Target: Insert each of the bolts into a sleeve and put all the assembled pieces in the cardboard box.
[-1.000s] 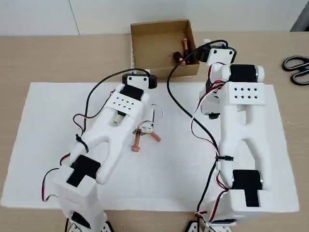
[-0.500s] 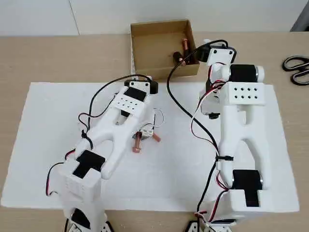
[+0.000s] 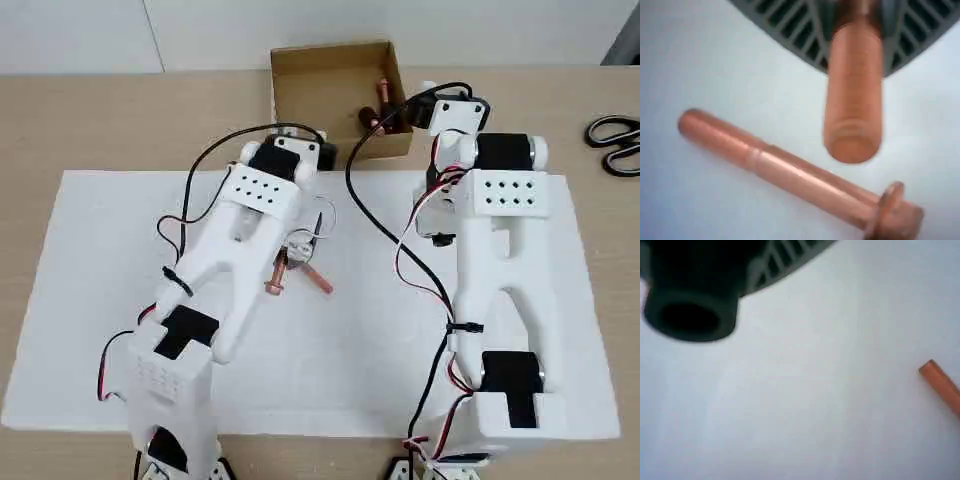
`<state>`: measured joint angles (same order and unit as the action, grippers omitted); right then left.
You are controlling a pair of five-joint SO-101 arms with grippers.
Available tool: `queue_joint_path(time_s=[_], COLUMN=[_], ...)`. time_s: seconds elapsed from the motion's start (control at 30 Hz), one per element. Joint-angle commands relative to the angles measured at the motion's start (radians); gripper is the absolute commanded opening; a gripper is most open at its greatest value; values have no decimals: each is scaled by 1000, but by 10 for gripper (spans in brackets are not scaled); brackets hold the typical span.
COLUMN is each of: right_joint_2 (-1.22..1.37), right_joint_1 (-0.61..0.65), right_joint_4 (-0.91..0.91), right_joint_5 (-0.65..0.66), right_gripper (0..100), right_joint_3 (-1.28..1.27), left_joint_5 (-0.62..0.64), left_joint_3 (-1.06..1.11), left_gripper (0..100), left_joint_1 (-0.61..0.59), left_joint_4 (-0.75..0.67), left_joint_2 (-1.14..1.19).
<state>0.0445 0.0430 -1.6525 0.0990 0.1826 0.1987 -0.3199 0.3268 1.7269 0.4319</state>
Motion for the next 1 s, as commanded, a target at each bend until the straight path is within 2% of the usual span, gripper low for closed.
queue_joint_path(time_s=[0.0,0.1,0.17,0.33,0.6,0.8,0.97], right_joint_2=[-58,-59,-59,-59,-61,-62,-62], right_joint_1=[-8,-8,-8,-8,-8,-8,-7], right_joint_4=[-4,-2,-1,-2,-7,1,1], right_joint_5=[6,6,6,6,6,9,44], right_gripper=[6,6,6,6,6,6,6], right_joint_3=[49,49,49,49,49,55,55], left_joint_5=[-353,-752,-870,-1056,-1324,-1490,-1579], left_joint_3=[-50,-44,-8,90,214,225,225], left_gripper=[6,6,6,6,6,6,6], left_joint_1=[-32,-72,-114,-180,-209,-293,-368], left_joint_4=[25,25,25,25,21,25,25], left_joint_2=[-121,-170,-199,-219,-216,-204,-129])
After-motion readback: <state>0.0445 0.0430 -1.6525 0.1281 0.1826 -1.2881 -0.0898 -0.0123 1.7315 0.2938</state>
